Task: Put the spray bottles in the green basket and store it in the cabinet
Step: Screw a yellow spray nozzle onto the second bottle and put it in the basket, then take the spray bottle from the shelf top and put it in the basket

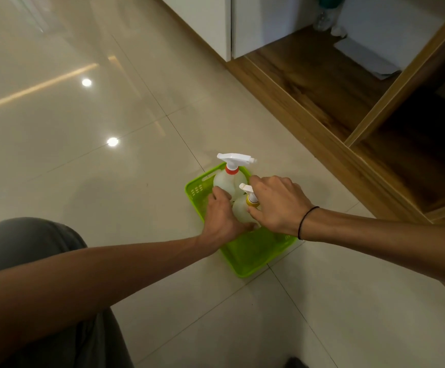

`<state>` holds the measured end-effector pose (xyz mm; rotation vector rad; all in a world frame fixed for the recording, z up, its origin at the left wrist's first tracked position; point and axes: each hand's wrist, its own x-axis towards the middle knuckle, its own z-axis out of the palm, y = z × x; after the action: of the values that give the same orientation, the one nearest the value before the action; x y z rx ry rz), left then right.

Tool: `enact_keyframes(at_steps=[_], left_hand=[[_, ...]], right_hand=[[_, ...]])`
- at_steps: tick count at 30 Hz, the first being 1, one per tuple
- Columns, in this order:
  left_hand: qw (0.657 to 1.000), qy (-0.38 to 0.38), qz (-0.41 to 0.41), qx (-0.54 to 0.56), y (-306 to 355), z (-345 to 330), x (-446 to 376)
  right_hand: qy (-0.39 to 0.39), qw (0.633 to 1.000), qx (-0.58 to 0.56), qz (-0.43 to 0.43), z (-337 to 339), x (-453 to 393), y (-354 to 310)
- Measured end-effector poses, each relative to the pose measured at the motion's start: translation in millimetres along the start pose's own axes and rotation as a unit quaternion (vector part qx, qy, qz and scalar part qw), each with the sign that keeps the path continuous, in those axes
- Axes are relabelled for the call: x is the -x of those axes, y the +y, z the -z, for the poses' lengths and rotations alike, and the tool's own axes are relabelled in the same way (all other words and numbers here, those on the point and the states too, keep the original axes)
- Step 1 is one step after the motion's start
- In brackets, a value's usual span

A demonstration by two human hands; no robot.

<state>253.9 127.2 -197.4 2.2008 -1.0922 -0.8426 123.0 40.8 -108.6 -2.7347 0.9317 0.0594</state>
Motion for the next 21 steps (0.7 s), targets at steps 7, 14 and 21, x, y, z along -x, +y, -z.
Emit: enact_keyframes(at_steps=[7,14,21], left_hand=[[1.0,0.005,0.026,0.006,2.9,13.5,7.5],[0.998,-0.01,0.055,0.018,16.7,29.1,36.1],[0.993,0.016,0.114,0.017,56.5,70.0,59.8]], right_hand=[[-0.009,1.0,0.006,-0.002,1.5,-8.4,2.4],[-0.042,0.996,-0.026,-0.07,3.7,-10.4,-13.6],[-0.04,0.98,-0.048,-0.188,40.3,-16.5,-34.9]])
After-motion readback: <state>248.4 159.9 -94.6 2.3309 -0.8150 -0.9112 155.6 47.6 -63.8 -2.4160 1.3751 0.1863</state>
